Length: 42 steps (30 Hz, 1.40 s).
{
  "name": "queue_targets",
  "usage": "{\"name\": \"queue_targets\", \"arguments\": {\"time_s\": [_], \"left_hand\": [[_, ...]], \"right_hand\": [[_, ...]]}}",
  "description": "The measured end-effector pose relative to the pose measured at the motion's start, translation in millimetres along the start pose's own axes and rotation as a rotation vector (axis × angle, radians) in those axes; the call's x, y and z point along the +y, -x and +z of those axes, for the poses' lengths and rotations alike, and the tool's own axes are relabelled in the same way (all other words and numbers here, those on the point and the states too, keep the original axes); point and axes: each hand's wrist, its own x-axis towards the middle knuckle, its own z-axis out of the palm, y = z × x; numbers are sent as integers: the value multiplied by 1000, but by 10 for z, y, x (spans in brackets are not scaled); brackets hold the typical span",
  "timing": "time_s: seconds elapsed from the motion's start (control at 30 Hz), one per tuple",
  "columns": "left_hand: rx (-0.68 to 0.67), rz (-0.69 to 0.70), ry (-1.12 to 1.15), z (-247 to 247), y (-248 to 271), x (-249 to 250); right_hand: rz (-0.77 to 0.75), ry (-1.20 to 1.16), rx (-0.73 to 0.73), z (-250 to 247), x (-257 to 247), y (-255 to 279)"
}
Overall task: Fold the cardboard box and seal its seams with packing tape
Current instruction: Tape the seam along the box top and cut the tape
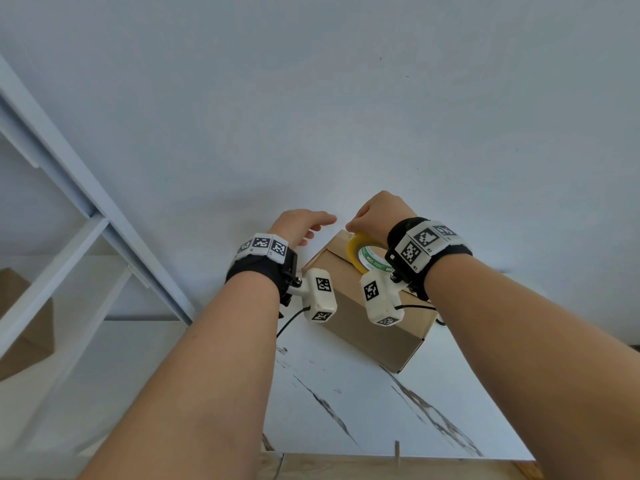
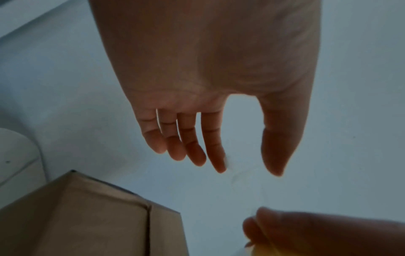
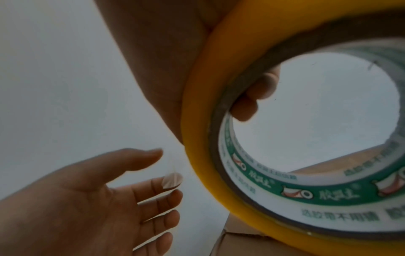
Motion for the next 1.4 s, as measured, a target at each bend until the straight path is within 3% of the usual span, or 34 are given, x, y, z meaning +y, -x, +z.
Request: {"name": "queue_targets", "arguments": {"time_s": [0.17, 0.33, 0.57, 0.77, 1.0, 1.4], "left_hand": [[42, 88, -88, 28, 27, -61], [32, 45, -116, 104, 39, -17], [82, 3, -189, 188, -42, -81], [154, 3, 14, 376, -110, -204], [168, 46, 15, 397, -187, -265], [204, 33, -158, 367, -290, -278]], "right_hand": [[-5, 28, -15, -3, -30, 19], [-38, -6, 3, -86, 0, 98], [74, -130, -51, -148, 111, 247], [122, -261, -67, -85, 176, 311], [158, -392, -65, -119, 186, 340], [132, -123, -81, -110, 104, 240]]}}
